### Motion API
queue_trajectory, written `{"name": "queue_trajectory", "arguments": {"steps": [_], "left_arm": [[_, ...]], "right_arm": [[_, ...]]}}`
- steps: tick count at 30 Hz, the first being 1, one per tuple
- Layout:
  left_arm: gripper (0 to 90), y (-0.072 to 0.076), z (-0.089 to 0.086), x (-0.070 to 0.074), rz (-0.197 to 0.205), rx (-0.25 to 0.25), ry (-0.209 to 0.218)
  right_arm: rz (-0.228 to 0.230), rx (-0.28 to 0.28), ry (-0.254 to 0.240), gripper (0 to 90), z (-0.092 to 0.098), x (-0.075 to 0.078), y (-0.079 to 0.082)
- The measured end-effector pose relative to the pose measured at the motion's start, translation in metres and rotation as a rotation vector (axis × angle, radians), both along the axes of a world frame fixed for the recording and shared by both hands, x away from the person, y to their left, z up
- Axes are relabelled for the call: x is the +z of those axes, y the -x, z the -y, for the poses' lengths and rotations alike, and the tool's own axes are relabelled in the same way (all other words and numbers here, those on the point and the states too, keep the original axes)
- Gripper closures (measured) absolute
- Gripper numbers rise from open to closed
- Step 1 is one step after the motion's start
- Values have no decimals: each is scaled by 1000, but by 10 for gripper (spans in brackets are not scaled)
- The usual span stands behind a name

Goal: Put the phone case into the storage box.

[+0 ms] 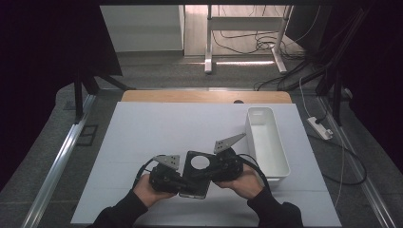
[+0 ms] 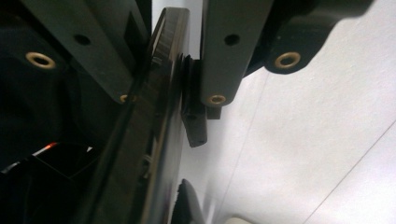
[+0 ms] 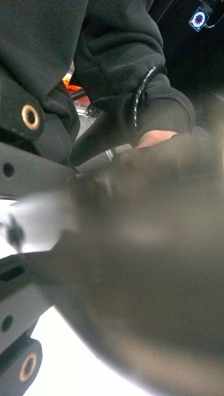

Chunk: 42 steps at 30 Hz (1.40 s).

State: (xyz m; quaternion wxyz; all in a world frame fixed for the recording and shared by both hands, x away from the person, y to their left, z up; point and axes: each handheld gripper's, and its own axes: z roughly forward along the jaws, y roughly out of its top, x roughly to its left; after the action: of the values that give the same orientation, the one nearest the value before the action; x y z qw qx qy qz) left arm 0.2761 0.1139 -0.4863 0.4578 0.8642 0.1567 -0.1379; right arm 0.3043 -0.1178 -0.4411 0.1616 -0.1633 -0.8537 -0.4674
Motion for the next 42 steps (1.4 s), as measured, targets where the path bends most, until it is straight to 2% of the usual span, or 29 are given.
{"name": "queue_trajectory", "arguments": {"steps": [4, 6, 7, 9, 13, 16, 23, 24, 27, 31, 34, 38, 42], "left_arm": [[852, 1, 0, 2, 14, 3, -3], [853, 2, 0, 3, 26, 17, -10], [853, 1, 0, 3, 19, 20, -8], [853, 1, -1, 4, 24, 37, -13], [852, 0, -2, 3, 19, 88, -51], [852, -1, -2, 2, 16, 131, -85], [851, -2, -3, 0, 13, 205, -129], [851, -3, -3, 0, 12, 203, -134], [851, -3, -3, 0, 9, 228, -146], [851, -3, -4, 0, -7, 272, -155], [850, -4, -5, 0, -18, 295, -171], [851, -4, -6, -1, -24, 312, -183], [851, -5, -6, -1, -25, 321, -193]], "right_arm": [[-1, 4, -8, 812, 1, 0, 0], [11, -6, -9, 792, 0, 1, 0], [15, -17, -14, 767, 0, 1, 0], [34, -46, 1, 677, 0, 2, 0], [98, -131, 57, 539, 2, 4, -2], [132, -187, 77, 439, 5, 5, -3], [216, -284, 110, 199, 10, 13, -3], [225, -295, 112, 164, 11, 14, -3], [224, -323, 115, 105, 13, 17, -3], [271, -367, 125, 2, 16, 22, -3], [320, -402, 126, 0, 20, 26, -3], [335, -430, 134, 0, 25, 29, -4], [336, -429, 163, 0, 26, 29, -5]]}}
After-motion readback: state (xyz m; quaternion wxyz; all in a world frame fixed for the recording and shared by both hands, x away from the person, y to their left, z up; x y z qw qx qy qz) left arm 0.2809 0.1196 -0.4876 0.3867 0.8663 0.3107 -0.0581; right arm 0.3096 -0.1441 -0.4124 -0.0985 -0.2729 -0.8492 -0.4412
